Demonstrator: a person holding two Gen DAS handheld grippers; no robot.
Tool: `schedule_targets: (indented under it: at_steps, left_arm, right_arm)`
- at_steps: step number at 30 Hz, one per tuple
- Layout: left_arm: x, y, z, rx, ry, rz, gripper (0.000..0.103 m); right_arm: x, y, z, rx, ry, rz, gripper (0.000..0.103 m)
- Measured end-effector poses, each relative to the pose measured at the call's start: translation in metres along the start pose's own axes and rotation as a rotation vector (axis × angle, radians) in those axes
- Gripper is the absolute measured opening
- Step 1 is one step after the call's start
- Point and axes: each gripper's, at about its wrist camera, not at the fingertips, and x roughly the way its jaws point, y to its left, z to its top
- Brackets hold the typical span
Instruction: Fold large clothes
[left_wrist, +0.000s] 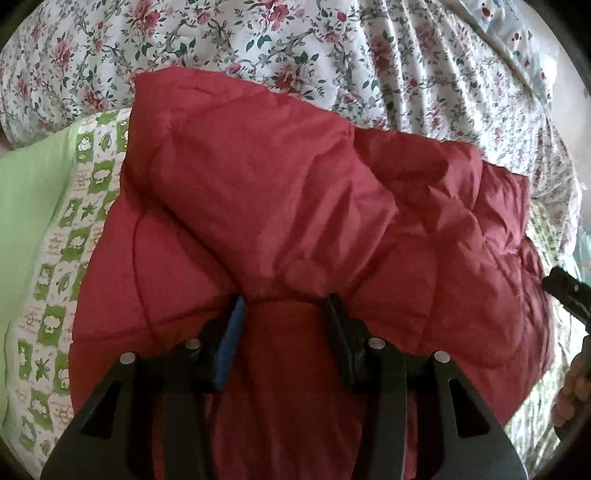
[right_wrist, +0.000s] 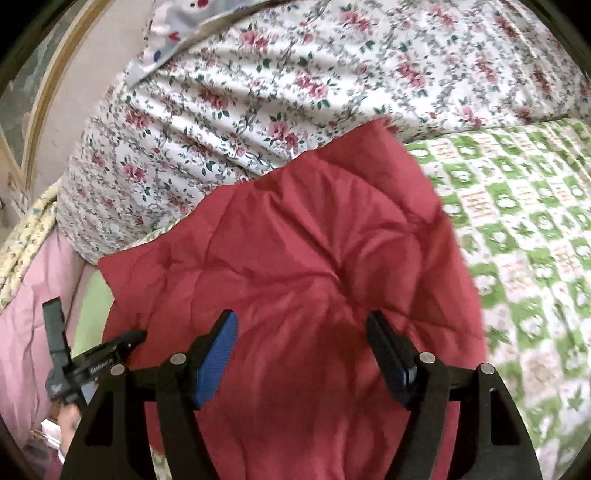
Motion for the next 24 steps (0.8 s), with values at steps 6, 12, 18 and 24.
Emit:
schedule_targets:
  at_steps: [6,12,18,24]
  left_arm:
    - [-0.026,0.007,-0.004,-0.028,-0.007,-0.08,0.054]
    - [-0.049,0.006,-0.015,-0.007,-0.03,-0.111,0.062]
    - [-0.062,0.019,-0.023,-0.031,-0.043,-0.151,0.065]
    - [-0.074,0.042,-0.027,-0.056,-0.072,-0.115,0.073]
  right_arm:
    - [-0.021,-0.02,-0.011,-0.002,0.006,-0.026,0.078]
    - [-0.032,-0.042,-0.017,0.031,0.011,-0.033,0.082]
    - [-0.035,-0.061,-0.015,0.055,0.021,-0.042,0.084]
    - [-0.031,-0.075,-0.014,0.087,0.035,-0.033,0.085]
